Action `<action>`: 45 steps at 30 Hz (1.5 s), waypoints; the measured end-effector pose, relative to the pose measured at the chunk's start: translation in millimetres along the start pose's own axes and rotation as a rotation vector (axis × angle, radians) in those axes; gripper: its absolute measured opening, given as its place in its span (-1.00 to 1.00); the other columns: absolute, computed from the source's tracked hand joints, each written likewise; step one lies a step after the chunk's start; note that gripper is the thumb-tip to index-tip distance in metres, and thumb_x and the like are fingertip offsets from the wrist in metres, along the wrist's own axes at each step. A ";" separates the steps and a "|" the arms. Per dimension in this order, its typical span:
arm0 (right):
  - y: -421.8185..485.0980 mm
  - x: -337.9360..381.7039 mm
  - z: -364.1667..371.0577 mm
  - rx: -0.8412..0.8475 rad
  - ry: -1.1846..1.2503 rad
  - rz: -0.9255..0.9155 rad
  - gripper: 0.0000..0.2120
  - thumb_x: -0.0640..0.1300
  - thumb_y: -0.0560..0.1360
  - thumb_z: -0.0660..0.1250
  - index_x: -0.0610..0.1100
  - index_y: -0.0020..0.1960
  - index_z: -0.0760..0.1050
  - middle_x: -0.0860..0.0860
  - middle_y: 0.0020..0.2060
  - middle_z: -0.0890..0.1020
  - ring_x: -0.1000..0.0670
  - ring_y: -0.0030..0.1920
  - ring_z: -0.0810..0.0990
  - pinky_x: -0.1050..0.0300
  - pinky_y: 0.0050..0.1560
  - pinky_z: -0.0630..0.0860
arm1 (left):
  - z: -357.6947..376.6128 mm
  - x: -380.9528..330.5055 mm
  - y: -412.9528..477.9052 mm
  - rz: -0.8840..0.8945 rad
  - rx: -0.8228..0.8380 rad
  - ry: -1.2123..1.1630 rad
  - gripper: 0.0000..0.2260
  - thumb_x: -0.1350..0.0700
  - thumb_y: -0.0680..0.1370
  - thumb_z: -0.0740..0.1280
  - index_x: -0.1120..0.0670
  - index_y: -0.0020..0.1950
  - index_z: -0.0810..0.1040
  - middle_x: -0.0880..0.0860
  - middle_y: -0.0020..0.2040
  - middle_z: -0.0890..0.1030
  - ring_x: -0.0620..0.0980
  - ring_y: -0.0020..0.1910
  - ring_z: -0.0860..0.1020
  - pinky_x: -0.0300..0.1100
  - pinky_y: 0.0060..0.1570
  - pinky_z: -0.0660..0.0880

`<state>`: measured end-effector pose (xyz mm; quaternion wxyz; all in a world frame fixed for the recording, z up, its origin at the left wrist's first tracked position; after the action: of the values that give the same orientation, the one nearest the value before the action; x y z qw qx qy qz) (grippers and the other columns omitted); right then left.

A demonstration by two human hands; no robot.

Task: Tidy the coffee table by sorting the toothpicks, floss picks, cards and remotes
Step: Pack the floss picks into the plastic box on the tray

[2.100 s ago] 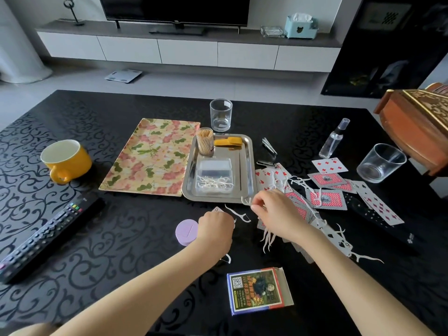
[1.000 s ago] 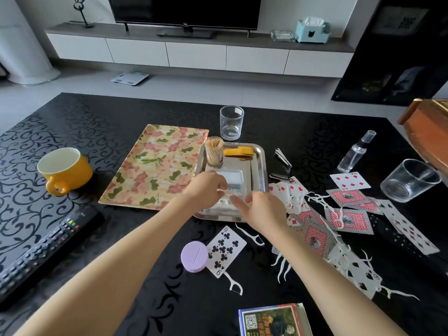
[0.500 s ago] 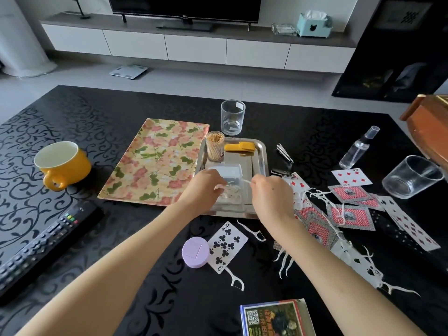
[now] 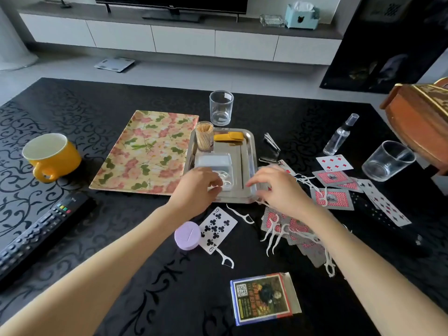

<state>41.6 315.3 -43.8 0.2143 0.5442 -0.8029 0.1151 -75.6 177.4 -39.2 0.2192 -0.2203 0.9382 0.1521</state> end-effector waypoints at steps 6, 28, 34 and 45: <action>-63.4 -25.0 2.7 0.403 -0.385 -0.006 -0.51 0.05 0.39 0.44 0.18 0.30 0.42 0.17 0.25 0.39 0.05 0.34 0.23 0.05 0.39 0.17 | 54.2 -47.6 -20.7 0.163 0.284 0.277 -0.70 0.17 0.55 0.28 0.08 0.29 0.48 0.04 0.21 0.44 0.07 0.19 0.37 -0.12 0.19 0.37; -61.5 -4.0 1.5 0.274 -0.288 -0.123 -0.83 0.03 0.54 0.27 -0.06 0.02 0.49 0.11 -0.04 0.39 0.05 0.12 0.36 0.20 0.16 0.31 | 40.6 -39.5 -10.7 0.035 0.334 0.307 -0.75 0.43 0.46 0.13 0.17 -0.01 0.49 0.10 0.00 0.48 0.08 0.04 0.46 -0.21 -0.04 0.36; -16.7 16.3 -16.9 0.118 -0.134 -0.086 -0.87 0.00 0.53 0.30 -0.05 -0.08 0.51 0.09 -0.05 0.47 0.05 0.08 0.38 0.14 0.17 0.31 | -3.5 10.2 33.9 -0.171 0.209 0.263 -0.86 0.33 0.56 0.14 0.12 -0.05 0.43 0.05 -0.12 0.52 -0.01 -0.23 0.44 -0.26 -0.36 0.34; 78.1 59.0 16.0 0.069 -0.589 -0.045 -0.75 -0.14 0.52 0.27 -0.19 0.16 0.52 -0.11 0.14 0.50 -0.14 0.19 0.40 -0.05 0.27 0.27 | -4.3 48.6 47.3 -0.167 0.117 0.260 -0.81 0.24 0.54 0.22 -0.02 -0.17 0.50 0.06 -0.13 0.50 0.07 -0.18 0.48 -0.09 -0.19 0.42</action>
<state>-52.7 289.7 -26.4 -0.0441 0.5787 -0.8139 -0.0256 -139.0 199.4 -49.8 0.1202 -0.3022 0.9444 0.0488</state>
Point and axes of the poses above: each hand's wrist, its own y-axis towards the middle knuckle, its own z-axis out of the palm, x = y × z, the point moved 5 cm from there along y, towards the middle knuckle
